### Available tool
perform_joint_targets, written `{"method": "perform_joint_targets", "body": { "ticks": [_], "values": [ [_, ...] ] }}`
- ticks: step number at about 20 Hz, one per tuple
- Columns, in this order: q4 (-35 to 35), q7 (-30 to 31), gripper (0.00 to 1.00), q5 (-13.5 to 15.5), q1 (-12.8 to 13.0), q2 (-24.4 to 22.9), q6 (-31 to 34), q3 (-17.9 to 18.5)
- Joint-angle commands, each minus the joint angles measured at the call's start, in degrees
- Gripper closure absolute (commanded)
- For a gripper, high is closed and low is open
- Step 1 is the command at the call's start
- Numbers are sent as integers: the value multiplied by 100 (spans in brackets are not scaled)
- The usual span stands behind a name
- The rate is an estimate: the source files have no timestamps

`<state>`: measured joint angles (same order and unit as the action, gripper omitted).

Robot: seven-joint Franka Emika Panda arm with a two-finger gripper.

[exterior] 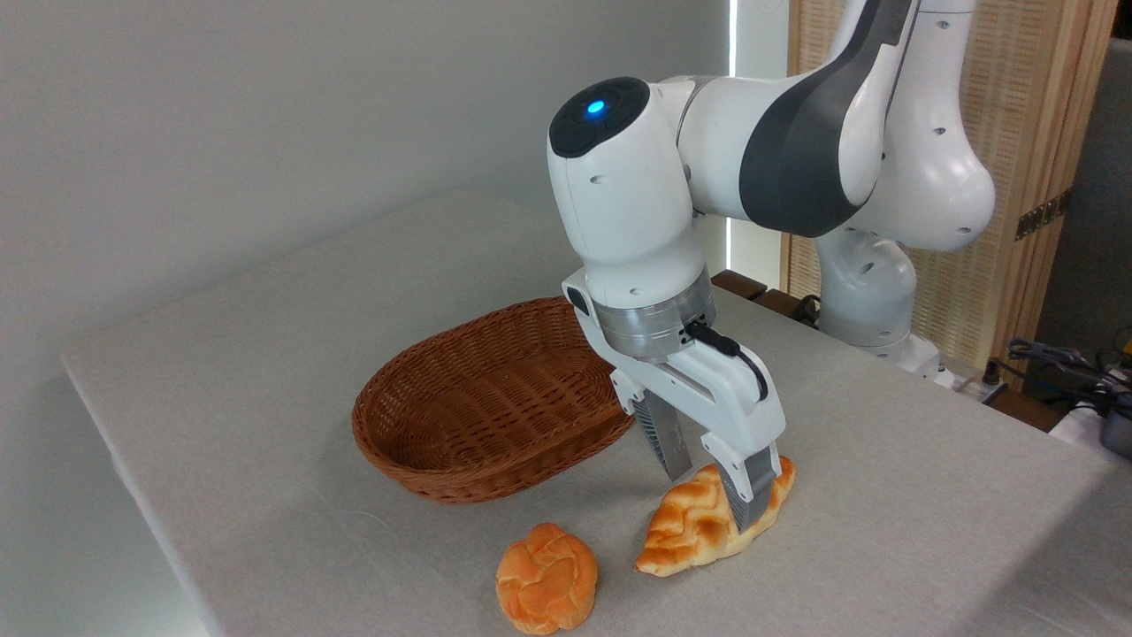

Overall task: Put bread into the basket
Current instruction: 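Lower the gripper onto the braided loaf and close on it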

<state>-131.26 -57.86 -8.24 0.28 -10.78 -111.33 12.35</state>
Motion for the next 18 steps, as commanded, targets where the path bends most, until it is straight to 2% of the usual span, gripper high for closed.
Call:
{"method": "perform_joint_targets", "body": {
  "ticks": [1, 3, 15, 16, 18],
  "values": [
    [-66, -94, 0, -317, 60, -12, -100, 66],
    [-75, -103, 0, -467, 60, -12, -100, 66],
    [-145, -94, 0, -468, 60, 102, -109, 66],
    [-145, -94, 2, -468, 60, 102, -117, 66],
    [-145, -94, 18, -468, 60, 154, -117, 57]
  ]
}}
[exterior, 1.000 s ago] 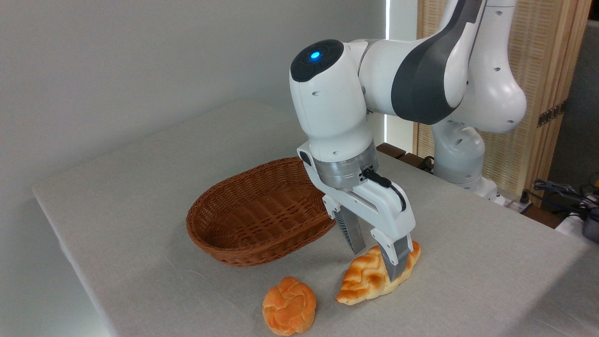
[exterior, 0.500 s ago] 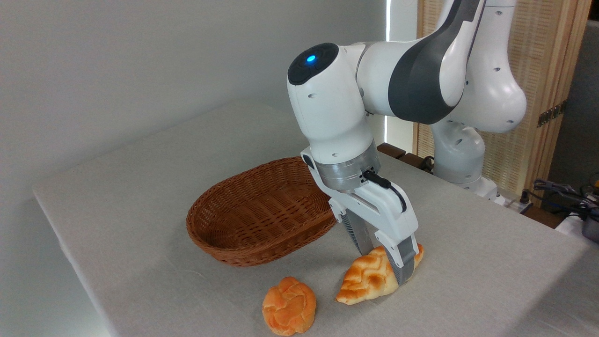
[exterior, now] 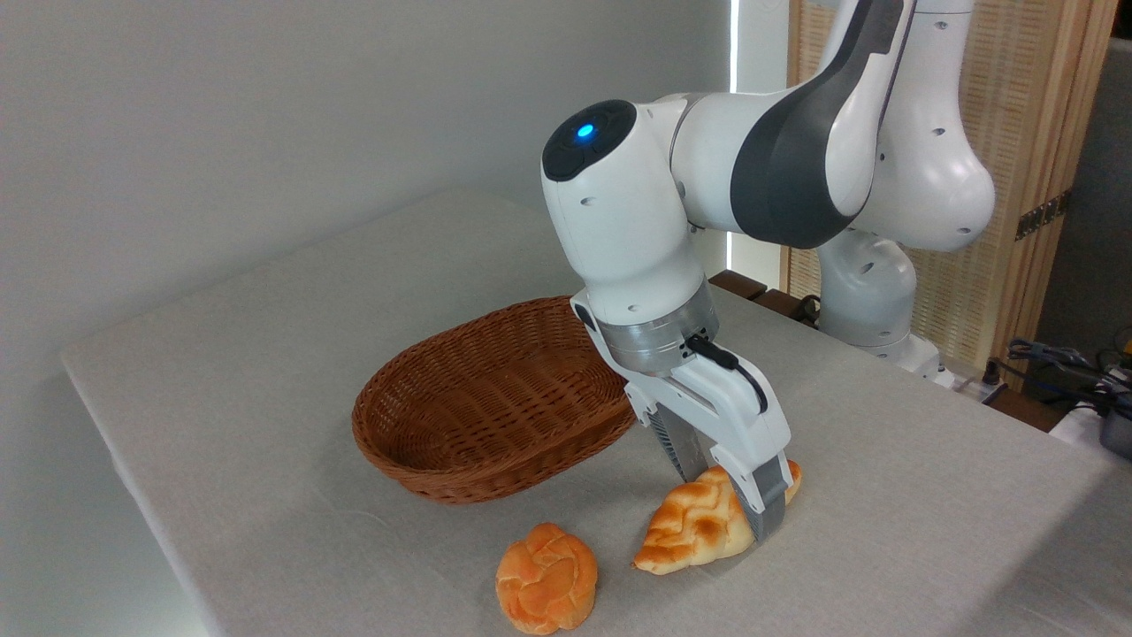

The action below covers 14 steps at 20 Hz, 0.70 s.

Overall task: Put bread into the basket
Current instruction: 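Lower the gripper onto the braided loaf and close on it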

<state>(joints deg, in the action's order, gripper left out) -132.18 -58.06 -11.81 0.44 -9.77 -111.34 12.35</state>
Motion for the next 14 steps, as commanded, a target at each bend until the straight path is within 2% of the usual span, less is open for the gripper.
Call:
{"method": "perform_joint_targets", "body": {
  "ticks": [1, 4, 7, 14],
  "values": [
    [-53, -73, 25, -111, 44, 72, -116, 57],
    [-53, -73, 49, -111, 53, 116, -116, 57],
    [-45, -73, 63, -111, 53, 116, -116, 57],
    [-27, -117, 64, -102, 53, 116, -107, 57]
  ]
}}
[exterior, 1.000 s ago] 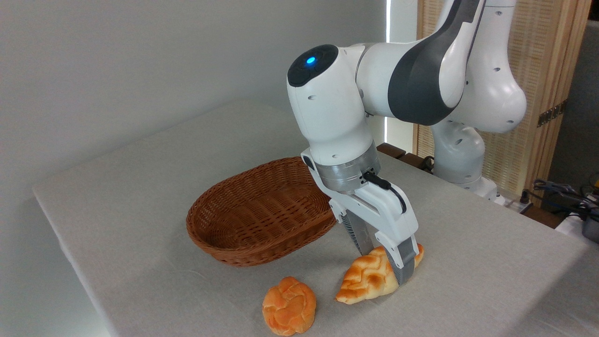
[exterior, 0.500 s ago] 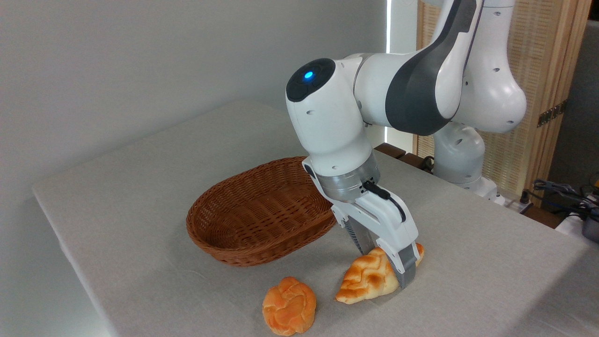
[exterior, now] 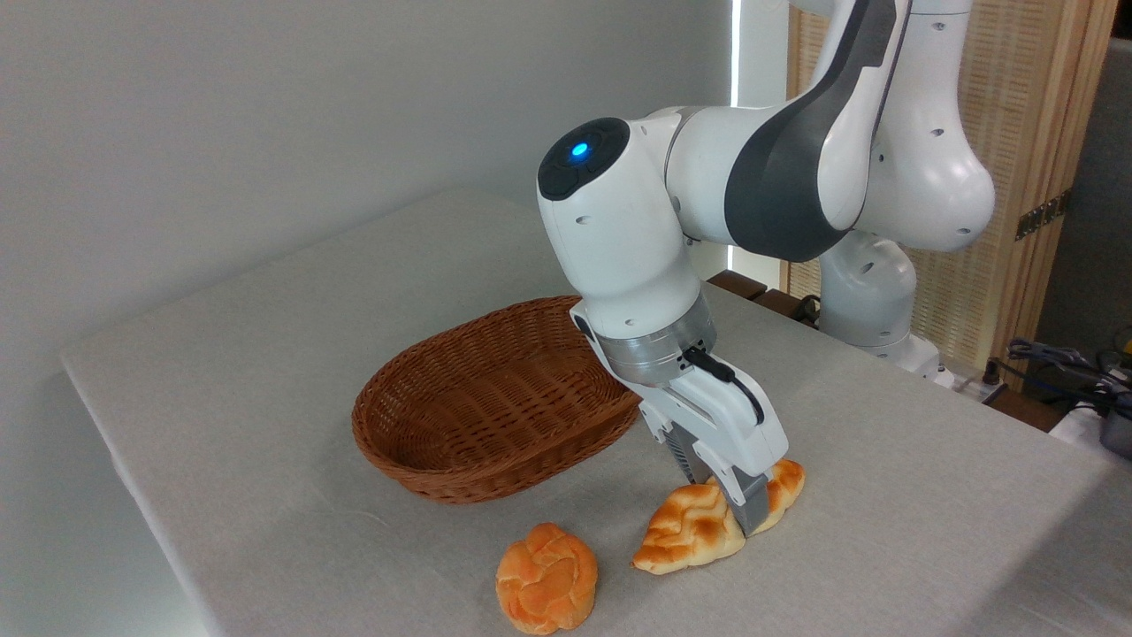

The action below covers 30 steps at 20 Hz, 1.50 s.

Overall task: Put bread into the basket
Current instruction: 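Lift the braided loaf and lower it into the wicker basket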

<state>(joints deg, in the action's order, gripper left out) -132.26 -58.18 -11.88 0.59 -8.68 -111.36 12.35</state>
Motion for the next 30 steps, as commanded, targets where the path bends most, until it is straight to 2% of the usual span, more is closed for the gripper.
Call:
{"method": "perform_joint_targets", "body": {
  "ticks": [1, 3, 6, 8, 10, 12, 13, 16, 18, 19, 20, 22, 24, 27, 30],
  "values": [
    [7, -106, 64, -78, 38, -2, -106, 57],
    [287, -97, 63, 19, 108, -46, 52, 40],
    [920, -97, 63, 737, 161, -63, 561, 5],
    [1254, -80, 59, 1133, 170, -72, 825, -4],
    [1474, -10, 59, 1625, 274, -72, 913, -22],
    [1624, 288, 59, 2065, 354, -72, 923, -161],
    [1642, 559, 59, 2180, 354, -72, 914, -337],
    [1642, 1001, 51, 2190, 477, -2, 835, -733],
    [1642, 1063, 48, 2190, 617, 42, 800, -813],
    [1642, 1063, 44, 2199, 661, 112, 782, -856],
    [1616, 1063, 35, 2190, 749, 191, 782, -857],
    [1616, 1107, 33, 2190, 907, 384, 704, -857],
    [1599, 1343, 15, 2190, 1013, 577, 397, -857],
    [1590, 1616, 0, 2181, 1145, 736, 123, -857],
    [1581, 1582, 0, 2155, 1198, 754, 175, -857]
  ]
}}
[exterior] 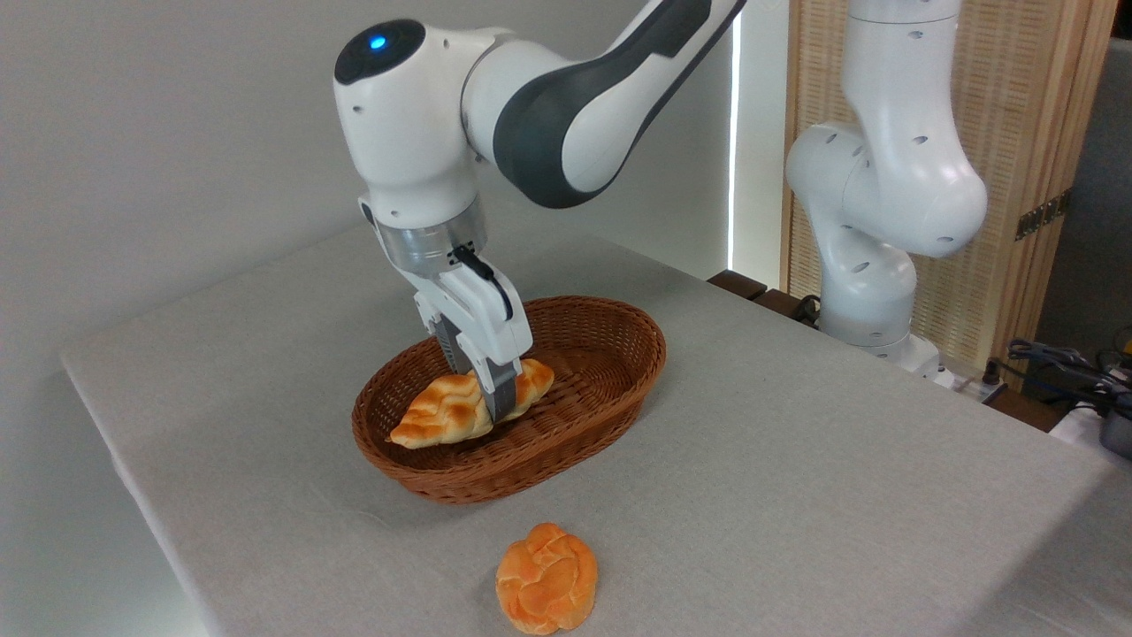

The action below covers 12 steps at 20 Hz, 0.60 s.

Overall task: Put bread into the basket
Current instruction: 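Lift the braided loaf and lower it into the wicker basket, then open the gripper and raise it away from the basket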

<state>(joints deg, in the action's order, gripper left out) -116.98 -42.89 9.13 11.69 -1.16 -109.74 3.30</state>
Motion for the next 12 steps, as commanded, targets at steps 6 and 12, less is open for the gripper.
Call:
{"method": "perform_joint_targets", "body": {
  "ticks": [6, 12],
  "values": [
    [53, 0, 0, 54, 88, 2, 23, 48],
    [88, -9, 0, 54, 79, -68, 50, 66]
  ]
}}
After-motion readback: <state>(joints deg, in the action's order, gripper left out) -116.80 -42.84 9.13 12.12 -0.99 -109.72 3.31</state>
